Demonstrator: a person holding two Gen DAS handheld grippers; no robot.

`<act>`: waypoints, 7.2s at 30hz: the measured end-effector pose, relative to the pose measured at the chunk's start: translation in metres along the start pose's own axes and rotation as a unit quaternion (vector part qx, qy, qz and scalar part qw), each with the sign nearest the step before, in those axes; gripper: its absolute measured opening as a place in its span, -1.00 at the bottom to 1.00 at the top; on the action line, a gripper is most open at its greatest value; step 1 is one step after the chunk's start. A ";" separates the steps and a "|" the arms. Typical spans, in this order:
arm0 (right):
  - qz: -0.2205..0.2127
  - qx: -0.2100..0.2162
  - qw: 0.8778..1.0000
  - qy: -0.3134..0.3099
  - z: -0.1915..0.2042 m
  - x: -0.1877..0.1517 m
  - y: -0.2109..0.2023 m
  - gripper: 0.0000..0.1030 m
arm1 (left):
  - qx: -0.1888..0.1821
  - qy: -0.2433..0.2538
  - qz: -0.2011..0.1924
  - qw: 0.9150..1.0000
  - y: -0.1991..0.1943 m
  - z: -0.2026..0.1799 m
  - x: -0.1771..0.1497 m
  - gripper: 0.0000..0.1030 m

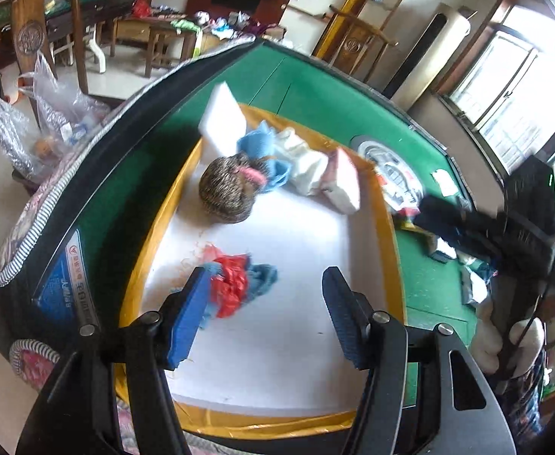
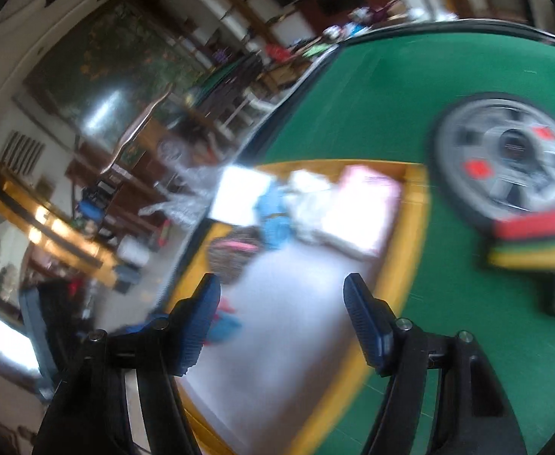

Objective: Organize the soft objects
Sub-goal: 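Move both tools back over the table toward the white cloth, then lower the right tool onto the white cloth and close it, then grasp the small blue-and-white tissue pack with the left tool while the right tool holds the white cloth, then carry the tissue pack and white cloth over the tray with both tools, then open both tools to drop the pack and cloth into the tray, then move both tools back to the table and grasp the light blue knit cloth with the right tool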

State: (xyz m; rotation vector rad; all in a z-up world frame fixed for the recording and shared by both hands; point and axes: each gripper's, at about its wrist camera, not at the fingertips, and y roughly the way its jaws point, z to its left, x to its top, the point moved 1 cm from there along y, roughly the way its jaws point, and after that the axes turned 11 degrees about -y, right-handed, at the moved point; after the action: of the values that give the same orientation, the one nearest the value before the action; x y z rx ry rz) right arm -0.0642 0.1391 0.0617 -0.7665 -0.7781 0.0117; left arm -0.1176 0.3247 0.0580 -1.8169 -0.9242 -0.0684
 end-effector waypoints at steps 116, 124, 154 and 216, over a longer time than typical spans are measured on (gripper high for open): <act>-0.206 -0.115 0.952 0.195 -0.225 -0.105 -0.200 -0.59 | 0.015 0.613 0.046 0.789 0.207 -0.364 -0.131 0.77; -0.203 -0.111 0.953 0.195 -0.226 -0.104 -0.197 -0.59 | -0.011 0.549 0.084 0.832 0.200 -0.354 -0.127 -0.26; -0.168 -0.096 0.978 0.075 -0.128 -0.066 -0.169 -0.59 | -0.060 0.229 -0.025 0.971 0.005 -0.154 -0.032 -0.57; -0.070 -0.281 0.942 0.167 -0.202 -0.112 -0.208 0.05 | -0.151 0.138 0.071 0.976 0.037 -0.187 -0.120 0.38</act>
State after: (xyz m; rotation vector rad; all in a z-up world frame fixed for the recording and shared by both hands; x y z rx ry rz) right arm -0.0711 -0.1693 0.0288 -1.2145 -0.5063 -0.4759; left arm -0.1108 0.0995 0.0598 -2.0837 -0.6088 -0.3806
